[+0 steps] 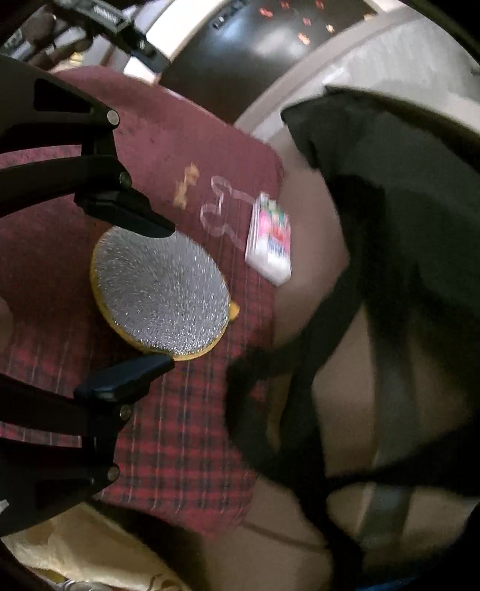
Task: Collect trash
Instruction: 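Move both grippers back to the bed over the silver sponge, then grasp the round silver sponge by its rim with the right gripper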
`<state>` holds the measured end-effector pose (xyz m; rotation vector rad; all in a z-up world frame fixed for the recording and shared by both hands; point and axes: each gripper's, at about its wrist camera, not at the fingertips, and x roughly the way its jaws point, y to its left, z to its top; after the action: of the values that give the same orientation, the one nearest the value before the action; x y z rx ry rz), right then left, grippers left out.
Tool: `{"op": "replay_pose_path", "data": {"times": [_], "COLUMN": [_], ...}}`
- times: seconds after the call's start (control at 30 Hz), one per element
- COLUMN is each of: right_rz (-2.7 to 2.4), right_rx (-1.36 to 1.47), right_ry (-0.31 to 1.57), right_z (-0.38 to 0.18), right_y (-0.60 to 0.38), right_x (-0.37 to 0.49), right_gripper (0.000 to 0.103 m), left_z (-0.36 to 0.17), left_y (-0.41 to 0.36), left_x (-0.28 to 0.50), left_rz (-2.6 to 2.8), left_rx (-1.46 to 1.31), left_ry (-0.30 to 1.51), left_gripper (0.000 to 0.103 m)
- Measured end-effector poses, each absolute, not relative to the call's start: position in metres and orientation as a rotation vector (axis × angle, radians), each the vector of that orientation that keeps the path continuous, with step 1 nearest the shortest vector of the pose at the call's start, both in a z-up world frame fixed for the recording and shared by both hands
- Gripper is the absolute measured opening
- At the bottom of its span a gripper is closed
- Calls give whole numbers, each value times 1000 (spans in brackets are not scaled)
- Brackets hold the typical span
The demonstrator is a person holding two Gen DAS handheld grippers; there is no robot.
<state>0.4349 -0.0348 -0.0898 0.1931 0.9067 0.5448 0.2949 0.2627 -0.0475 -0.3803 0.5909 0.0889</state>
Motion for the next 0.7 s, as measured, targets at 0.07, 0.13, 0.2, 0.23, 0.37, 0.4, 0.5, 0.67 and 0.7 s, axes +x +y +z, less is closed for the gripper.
{"op": "replay_pose_path", "data": {"times": [0.07,0.13,0.2,0.23,0.37,0.4,0.5,0.67,0.7], "right_rz": [578,613,637,649,700,709,669,585,576], "right_rx": [181,168,156,148,142,137,73,21,30], "right_ry": [895,884,880,878,871,870,847,853,860], "right_z": [-83,-78,-75,-74,-72,-71,-69,-76,-78], "right_y": [-24,-12,-3,4,20,25,37,16,7], "right_x": [432,428,426,425,421,421,420,430,432], "right_gripper": [62,62,60,59,57,56,55,55,55], "left_z": [-49,-51,-52,-53,-55,-56,-58,-63,-65], "left_y": [267,270,273,274,283,286,294,281,276], "left_x": [296,296,296,296,294,294,294,308,313], "left_rz": [91,92,92,92,98,102,104,16,-17], "left_rx": [-384,-383,-384,-386,-394,-397,-404,-397,-399], "left_ry": [595,599,604,606,606,607,612,669,684], "left_gripper": [50,50,50,50,50,50,50,50,50]}}
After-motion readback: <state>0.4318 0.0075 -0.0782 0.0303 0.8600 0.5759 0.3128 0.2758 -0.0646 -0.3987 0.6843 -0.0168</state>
